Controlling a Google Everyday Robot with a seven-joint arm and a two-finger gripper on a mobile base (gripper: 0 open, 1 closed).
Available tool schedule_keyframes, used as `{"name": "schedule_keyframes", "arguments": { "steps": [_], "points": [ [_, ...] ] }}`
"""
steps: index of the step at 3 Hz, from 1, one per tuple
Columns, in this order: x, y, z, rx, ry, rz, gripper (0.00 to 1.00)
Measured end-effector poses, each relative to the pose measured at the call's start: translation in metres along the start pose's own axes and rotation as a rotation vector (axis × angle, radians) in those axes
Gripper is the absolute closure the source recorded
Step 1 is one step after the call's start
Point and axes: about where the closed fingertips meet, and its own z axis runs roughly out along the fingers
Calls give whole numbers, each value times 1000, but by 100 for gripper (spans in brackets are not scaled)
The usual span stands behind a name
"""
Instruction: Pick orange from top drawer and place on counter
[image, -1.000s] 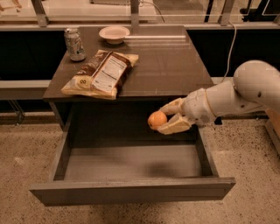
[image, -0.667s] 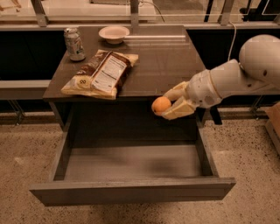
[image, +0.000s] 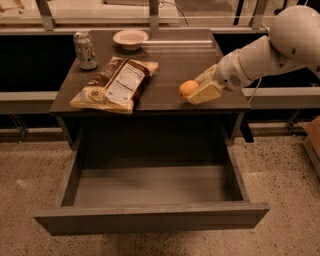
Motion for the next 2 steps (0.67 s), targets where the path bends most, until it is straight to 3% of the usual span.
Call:
{"name": "schedule_keyframes", "arguments": {
  "steps": [1, 2],
  "points": [
    [8, -35, 13, 53, 4, 84, 100],
    [19, -56, 31, 78, 22, 153, 74]
  ]
}}
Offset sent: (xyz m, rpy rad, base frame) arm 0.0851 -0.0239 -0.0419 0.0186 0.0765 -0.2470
